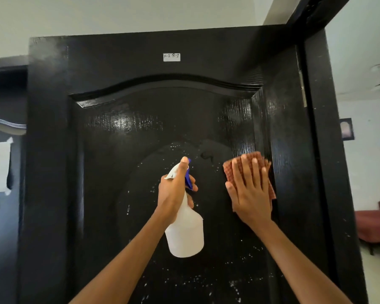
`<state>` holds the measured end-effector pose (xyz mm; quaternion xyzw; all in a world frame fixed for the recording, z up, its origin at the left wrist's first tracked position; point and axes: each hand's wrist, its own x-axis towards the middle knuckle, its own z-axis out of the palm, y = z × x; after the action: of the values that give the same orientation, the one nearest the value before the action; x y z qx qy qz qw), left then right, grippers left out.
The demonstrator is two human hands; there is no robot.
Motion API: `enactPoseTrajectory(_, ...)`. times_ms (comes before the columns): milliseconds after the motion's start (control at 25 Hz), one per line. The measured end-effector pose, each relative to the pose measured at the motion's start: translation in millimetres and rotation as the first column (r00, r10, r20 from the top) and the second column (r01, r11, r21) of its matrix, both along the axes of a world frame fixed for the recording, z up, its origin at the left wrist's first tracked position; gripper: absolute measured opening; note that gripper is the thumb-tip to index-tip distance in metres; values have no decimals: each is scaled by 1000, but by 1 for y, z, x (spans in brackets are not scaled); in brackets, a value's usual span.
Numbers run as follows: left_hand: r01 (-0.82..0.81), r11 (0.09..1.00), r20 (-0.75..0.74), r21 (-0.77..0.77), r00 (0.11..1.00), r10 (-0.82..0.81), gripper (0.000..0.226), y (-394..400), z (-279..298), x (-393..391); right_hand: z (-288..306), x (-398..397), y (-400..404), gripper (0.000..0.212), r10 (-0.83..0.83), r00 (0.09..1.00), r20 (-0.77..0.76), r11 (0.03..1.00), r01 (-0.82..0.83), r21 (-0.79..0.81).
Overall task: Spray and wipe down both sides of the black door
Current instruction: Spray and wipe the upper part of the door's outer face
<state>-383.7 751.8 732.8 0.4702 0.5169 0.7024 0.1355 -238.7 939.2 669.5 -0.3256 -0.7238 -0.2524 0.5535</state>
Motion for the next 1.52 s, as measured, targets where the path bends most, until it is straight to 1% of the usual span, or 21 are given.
enactPoseTrajectory(80,17,1000,-14,-1,1000,-17,67,-6,4,-8,-24,-23,-15,70,0,1000,32,1000,-1,18)
enactPoseTrajectory(160,-16,1000,-26,-4,1000,16,67,-15,4,-17,-25,-49,-28,68,8,993,117,996,-18,86)
enactPoseTrajectory(280,-111,994,-40,-5,993,110,69,-29,-2,-32,17,-73,-43,69,47,951,306,977,-107,182)
enactPoseTrajectory(360,-133,991,-7,3,991,133,69,-37,-5,-44,60,-76,-43,67,24,941,338,967,-107,229)
enactPoseTrajectory(400,-131,991,11,8,991,131,68,-39,-6,-49,81,-74,-40,65,14,959,284,971,-81,227)
enactPoseTrajectory(480,-120,992,20,24,993,120,66,-41,-8,-56,115,-63,-31,64,-3,998,58,992,-5,128)
enactPoseTrajectory(560,-124,992,-1,30,992,124,67,-43,-9,-59,131,-55,-23,63,-31,974,-224,999,22,-42)
enactPoseTrajectory(600,-130,991,-10,33,991,130,69,-45,-9,-61,133,-55,-24,64,-51,946,-320,995,20,-98)
enactPoseTrajectory(680,-133,990,-24,42,991,134,70,-51,-9,-65,127,-68,-32,65,-65,927,-370,993,24,-116)
enactPoseTrajectory(760,-170,984,-15,55,985,172,67,-62,-10,-74,117,-99,-52,66,-26,958,-287,999,11,-53)
enactPoseTrajectory(840,-248,965,3,82,969,249,63,-76,-15,-88,107,-135,-77,67,42,990,-136,999,-39,23)
enactPoseTrajectory(920,-305,945,18,116,952,305,61,-89,-25,-102,84,-172,-103,68,108,993,50,989,-112,97)
enactPoseTrajectory(1080,-328,935,57,135,945,323,60,-108,-43,-117,1,-202,-125,70,122,894,431,954,-225,197)
enactPoseTrajectory(1200,-292,947,45,138,957,288,61,-111,-46,-120,-10,-174,-109,70,55,836,546,940,-228,255)
enactPoseTrajectory(1240,-279,951,34,136,960,277,61,-111,-47,-121,-4,-161,-102,69,41,849,526,938,-215,273)
enactPoseTrajectory(1280,-272,953,22,134,962,271,62,-111,-46,-123,5,-146,-91,68,34,887,460,944,-180,278)
enactPoseTrajectory(1360,-263,957,4,120,964,265,62,-114,-46,-127,28,-112,-68,70,16,985,172,979,-50,196)
enactPoseTrajectory(1400,-260,959,2,111,965,262,63,-116,-46,-132,41,-98,-58,70,-8,1000,-14,997,9,82)
enactPoseTrajectory(1440,-259,960,4,104,965,260,64,-119,-46,-138,53,-89,-53,68,-39,978,-203,997,26,-67)
enactPoseTrajectory(1480,-260,961,7,99,965,260,64,-123,-46,-144,63,-85,-51,65,-75,925,-372,981,2,-193)
enactPoseTrajectory(1520,-258,961,12,96,966,258,64,-128,-47,-152,71,-90,-53,64,-109,865,-490,961,-35,-275)
